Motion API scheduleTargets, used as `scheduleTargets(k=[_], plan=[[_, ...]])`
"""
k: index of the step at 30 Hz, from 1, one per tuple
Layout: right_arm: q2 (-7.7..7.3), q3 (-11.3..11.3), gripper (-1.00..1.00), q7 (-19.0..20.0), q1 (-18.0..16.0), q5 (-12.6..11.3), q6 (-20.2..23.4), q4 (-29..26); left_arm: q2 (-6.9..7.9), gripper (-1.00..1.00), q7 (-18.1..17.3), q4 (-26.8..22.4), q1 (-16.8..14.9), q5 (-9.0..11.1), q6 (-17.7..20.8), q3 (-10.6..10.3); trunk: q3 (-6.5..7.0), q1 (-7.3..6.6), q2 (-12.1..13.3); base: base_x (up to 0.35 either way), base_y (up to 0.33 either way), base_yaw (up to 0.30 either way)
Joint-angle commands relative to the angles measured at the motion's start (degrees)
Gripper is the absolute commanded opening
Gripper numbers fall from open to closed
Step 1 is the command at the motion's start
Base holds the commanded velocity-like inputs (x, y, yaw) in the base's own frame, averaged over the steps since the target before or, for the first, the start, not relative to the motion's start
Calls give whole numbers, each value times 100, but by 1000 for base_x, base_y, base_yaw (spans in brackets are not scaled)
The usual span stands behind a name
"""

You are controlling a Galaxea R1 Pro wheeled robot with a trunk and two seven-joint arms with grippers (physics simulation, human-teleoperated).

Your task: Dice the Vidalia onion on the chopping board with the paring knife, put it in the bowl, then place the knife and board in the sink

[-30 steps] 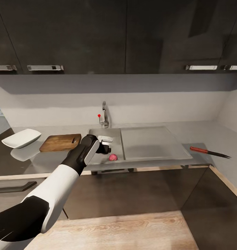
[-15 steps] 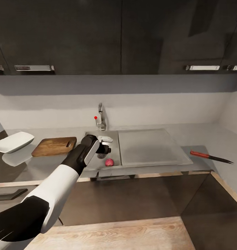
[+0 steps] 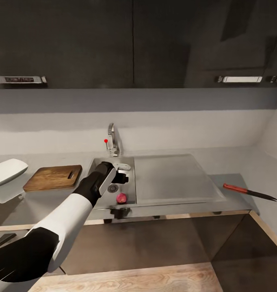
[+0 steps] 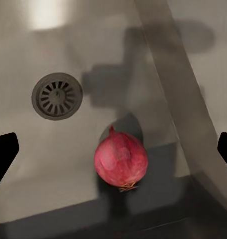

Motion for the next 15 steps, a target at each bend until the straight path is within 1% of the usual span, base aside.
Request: scheduleTargets(k=[1, 10, 15], plan=[[0, -6, 100, -55, -4, 61, -11, 4, 4, 100, 54, 1, -5, 62, 13, -19, -11, 1, -6, 4, -3, 0], [0, -6, 100, -55, -4, 61, -9, 4, 14, 100, 54, 16, -5, 62, 7, -18, -78, 1, -6, 0, 0, 0], [2, -6, 100, -55, -4, 61, -10, 4, 14, 100, 54, 114, -5, 61, 0, -19, -122, 1, -6, 0, 0, 0]])
